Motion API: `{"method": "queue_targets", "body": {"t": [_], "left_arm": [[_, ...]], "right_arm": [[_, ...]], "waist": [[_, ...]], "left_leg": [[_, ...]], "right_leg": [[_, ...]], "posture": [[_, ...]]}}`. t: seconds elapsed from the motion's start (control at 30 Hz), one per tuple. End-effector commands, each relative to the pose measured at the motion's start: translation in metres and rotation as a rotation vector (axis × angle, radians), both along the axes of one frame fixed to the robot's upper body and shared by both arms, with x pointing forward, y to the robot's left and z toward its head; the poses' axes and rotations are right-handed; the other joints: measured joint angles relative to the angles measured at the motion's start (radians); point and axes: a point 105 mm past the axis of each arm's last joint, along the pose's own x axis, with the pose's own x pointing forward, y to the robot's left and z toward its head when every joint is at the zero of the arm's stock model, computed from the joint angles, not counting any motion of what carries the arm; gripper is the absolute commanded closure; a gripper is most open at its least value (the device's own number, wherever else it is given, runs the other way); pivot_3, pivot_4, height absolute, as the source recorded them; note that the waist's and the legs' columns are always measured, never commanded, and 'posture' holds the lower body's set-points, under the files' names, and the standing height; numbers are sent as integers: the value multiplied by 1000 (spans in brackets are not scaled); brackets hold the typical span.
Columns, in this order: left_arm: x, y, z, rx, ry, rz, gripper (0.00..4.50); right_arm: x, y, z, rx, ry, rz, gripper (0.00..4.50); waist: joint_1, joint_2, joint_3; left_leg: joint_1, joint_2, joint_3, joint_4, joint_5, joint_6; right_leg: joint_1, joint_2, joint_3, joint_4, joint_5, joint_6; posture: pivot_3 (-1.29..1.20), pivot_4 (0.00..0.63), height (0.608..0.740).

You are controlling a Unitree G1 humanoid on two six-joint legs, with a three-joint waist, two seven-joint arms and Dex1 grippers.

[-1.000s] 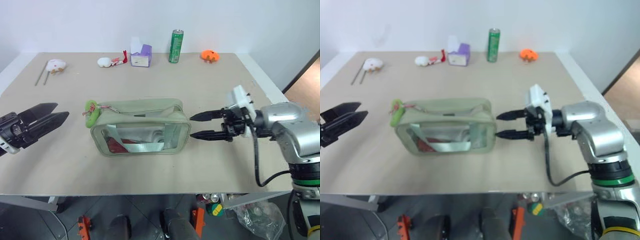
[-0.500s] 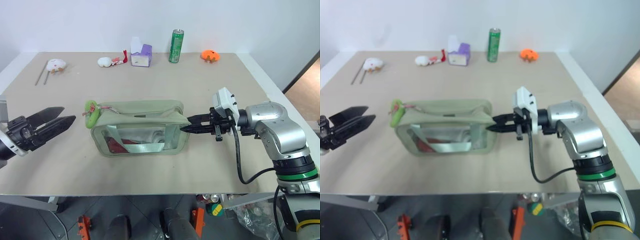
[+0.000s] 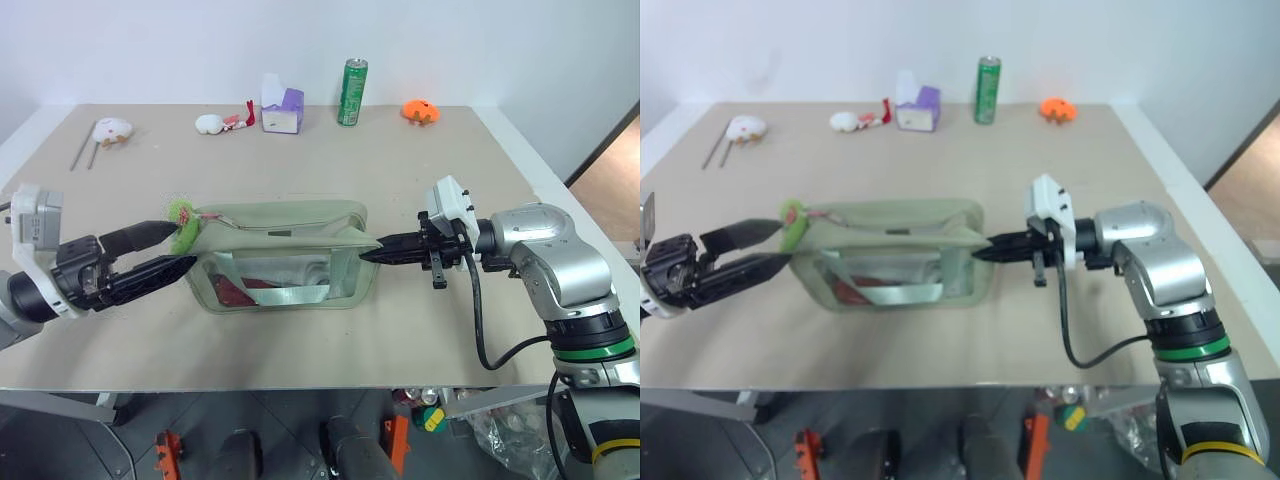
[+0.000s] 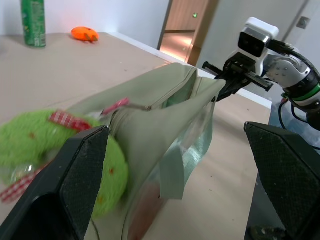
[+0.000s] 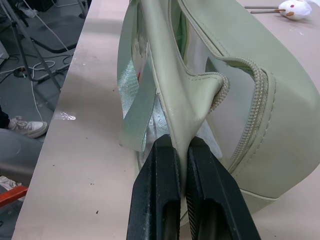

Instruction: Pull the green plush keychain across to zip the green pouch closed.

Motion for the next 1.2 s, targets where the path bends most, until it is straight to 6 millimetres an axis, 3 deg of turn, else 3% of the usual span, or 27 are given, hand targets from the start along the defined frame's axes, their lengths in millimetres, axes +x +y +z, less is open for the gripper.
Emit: {"method": "queue_targets", "body": {"t": [0.03,0.2,0.33,0.5,0.9,1.1,1.13,1.2], "left_arm": [[-4,-4,10,24,-36,-25,0],[2,7,13,-3,-49,27,0],[21,50,21,-135,-53,228,0],[35,78,13,-234,-27,353,0],[54,39,-22,-142,91,250,0],[55,43,-35,-60,117,260,0],[55,43,-34,-59,116,260,525],[56,41,-33,-62,106,249,1152]], "right_arm": [[-5,1,9,10,-41,23,4481],[-5,1,8,7,-38,25,4481],[-2,2,7,5,-38,0,4481],[-5,1,0,-29,-17,7,4481],[-4,1,2,-22,-34,-11,4481],[-5,-1,1,-21,-34,-22,4481],[-5,-1,0,-20,-33,-24,4500],[-5,-1,0,-19,-34,-26,4500]], "waist": [[0,0,0],[0,0,0],[-1,0,0],[-1,0,0],[-2,-1,0],[-2,-1,0],[-2,-1,0],[-2,-1,0]], "left_leg": [[0,0,0,0,0,0],[0,0,0,0,0,0],[0,0,0,0,0,0],[0,0,0,0,0,0],[0,0,0,0,0,0],[0,0,-1,0,0,0],[0,0,-1,0,0,0],[0,0,-1,0,0,0]], "right_leg": [[0,0,0,0,0,0],[0,0,0,0,0,0],[0,1,0,0,0,0],[0,0,0,0,0,0],[1,0,0,0,1,1],[0,1,0,0,0,0],[1,1,0,0,0,0],[1,1,0,0,1,0]], "posture": [[0,150,740],[0,150,740],[0,150,740],[0,150,740],[0,150,740],[0,150,740],[0,150,740],[0,150,740]]}}
